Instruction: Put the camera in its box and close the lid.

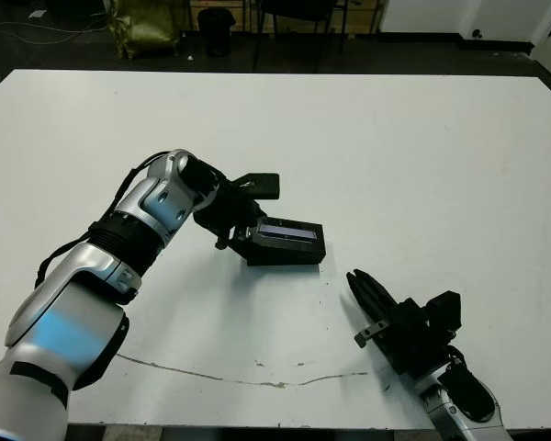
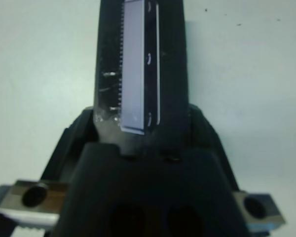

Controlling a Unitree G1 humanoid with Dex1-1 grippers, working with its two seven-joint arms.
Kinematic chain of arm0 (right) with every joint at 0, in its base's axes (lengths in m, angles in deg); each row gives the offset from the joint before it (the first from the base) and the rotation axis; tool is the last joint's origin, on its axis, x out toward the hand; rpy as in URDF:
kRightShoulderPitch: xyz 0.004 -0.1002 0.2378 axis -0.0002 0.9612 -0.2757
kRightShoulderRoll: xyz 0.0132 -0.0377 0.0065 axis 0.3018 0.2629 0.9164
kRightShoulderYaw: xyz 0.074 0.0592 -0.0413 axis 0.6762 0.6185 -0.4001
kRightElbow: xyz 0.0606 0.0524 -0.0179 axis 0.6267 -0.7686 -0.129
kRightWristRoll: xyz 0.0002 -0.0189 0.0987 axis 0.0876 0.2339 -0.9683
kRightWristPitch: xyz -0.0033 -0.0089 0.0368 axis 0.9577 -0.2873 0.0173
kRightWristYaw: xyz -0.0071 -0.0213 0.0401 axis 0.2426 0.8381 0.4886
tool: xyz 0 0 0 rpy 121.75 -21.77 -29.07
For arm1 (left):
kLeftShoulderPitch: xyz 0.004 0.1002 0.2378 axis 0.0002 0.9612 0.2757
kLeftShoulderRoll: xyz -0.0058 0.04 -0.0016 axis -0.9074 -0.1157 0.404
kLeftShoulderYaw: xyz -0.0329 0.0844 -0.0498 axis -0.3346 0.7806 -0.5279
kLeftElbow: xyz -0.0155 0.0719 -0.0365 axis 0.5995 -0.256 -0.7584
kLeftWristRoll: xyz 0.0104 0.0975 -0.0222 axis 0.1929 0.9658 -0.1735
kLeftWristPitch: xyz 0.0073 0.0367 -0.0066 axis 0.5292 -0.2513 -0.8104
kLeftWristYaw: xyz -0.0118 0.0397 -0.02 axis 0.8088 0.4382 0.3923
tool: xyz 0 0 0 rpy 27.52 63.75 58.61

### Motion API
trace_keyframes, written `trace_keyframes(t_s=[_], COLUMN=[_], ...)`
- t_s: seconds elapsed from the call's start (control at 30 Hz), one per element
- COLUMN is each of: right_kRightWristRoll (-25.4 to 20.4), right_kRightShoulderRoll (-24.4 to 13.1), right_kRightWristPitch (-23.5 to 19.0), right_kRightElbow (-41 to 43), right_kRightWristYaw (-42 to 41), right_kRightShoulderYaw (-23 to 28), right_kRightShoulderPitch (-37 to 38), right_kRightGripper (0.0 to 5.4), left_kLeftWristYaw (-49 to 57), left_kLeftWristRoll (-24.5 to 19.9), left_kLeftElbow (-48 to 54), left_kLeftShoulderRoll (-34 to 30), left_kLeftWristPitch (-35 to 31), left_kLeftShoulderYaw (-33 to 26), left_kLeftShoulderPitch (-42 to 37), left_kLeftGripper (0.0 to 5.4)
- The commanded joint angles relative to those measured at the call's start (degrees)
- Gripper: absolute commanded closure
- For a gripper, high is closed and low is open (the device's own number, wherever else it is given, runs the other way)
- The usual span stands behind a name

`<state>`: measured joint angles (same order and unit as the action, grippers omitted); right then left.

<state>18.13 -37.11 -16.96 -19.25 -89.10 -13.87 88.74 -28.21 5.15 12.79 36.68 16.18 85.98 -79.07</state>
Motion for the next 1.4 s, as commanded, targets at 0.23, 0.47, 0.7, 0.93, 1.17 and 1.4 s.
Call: trace_keyframes(t_s=[0.23, 0.47, 0.7, 0.93, 1.17, 1.4], right_kRightWristRoll=[-0.01, 0.07, 0.78, -0.27, -0.12, 0.88], right_kRightShoulderRoll=[-0.56, -0.23, -0.63, -0.33, -0.41, -0.45], right_kRightWristPitch=[-2.09, -2.56, -3.67, -2.21, -2.56, -1.77], right_kRightElbow=[0.67, 1.29, 2.18, 0.50, 0.54, 0.77], right_kRightWristYaw=[0.71, 1.22, 1.69, 0.44, 0.86, 1.39], right_kRightShoulderYaw=[0.28, 0.23, 0.01, 0.43, 0.26, -0.07], right_kRightShoulderPitch=[1.06, 1.45, 1.53, 1.28, 1.25, 1.39], right_kRightGripper=[5.40, 5.40, 5.40, 5.40, 5.40, 5.40], left_kLeftWristYaw=[0.34, 0.68, 0.63, 0.27, 0.65, 0.31], left_kLeftWristRoll=[1.32, 2.12, 2.29, 2.50, 3.24, 4.78], left_kLeftElbow=[-4.98, -5.70, -5.83, -6.22, -2.05, 5.31], left_kLeftShoulderRoll=[-2.90, -2.99, -2.55, -1.68, -1.82, -2.44], left_kLeftWristPitch=[0.15, 0.49, 1.48, 2.02, 2.74, 0.33], left_kLeftShoulderYaw=[0.24, 1.25, 1.79, 2.62, 4.11, 6.41], left_kLeftShoulderPitch=[3.76, 5.31, 5.65, 5.43, 5.61, 5.94], left_kLeftGripper=[2.83, 2.83, 2.83, 2.83, 2.83, 2.83])
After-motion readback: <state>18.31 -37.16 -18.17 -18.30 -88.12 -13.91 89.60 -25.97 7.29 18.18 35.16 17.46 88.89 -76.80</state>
